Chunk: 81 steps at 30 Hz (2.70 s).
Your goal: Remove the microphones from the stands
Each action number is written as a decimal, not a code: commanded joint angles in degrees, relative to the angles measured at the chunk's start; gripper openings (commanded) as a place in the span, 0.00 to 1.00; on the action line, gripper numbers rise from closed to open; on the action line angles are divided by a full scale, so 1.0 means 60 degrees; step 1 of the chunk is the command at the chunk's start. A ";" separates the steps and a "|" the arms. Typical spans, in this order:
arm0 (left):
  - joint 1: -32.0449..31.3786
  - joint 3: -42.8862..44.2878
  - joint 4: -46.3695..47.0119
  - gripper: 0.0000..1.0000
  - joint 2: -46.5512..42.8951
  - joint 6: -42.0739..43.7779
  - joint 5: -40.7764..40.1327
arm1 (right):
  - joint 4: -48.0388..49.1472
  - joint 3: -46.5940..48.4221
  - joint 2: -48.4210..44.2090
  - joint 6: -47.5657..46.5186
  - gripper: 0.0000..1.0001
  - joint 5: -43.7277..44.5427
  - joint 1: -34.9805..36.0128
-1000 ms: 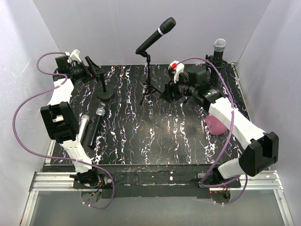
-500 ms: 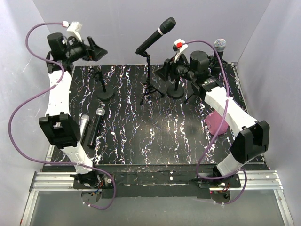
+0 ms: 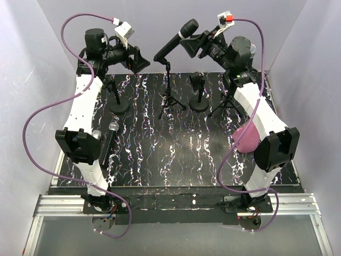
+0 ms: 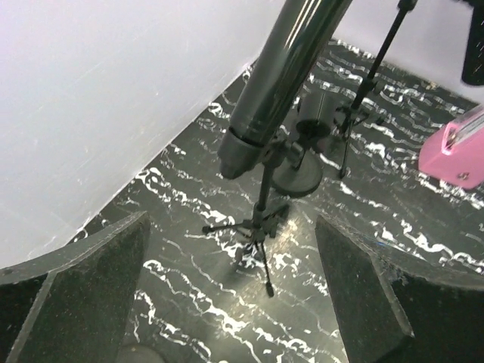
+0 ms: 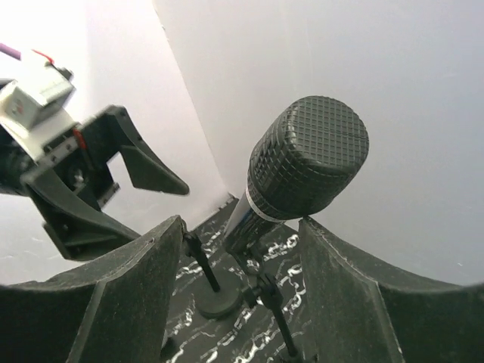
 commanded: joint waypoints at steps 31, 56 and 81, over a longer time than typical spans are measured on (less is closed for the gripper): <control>-0.1737 -0.1027 0.0665 0.94 -0.0990 0.0965 -0.3520 | 0.0897 0.2338 0.1577 0.0280 0.09 -0.0585 -0.0096; -0.1386 -0.0135 0.2716 0.78 0.1909 0.0308 -0.1716 | -0.0260 0.2746 0.0991 -0.0907 0.01 -0.1743 0.0168; -0.1400 -0.0897 0.3684 0.66 0.2290 -0.0850 -0.0399 | -0.2326 0.4667 0.0961 -0.0234 0.01 -0.1830 -0.0785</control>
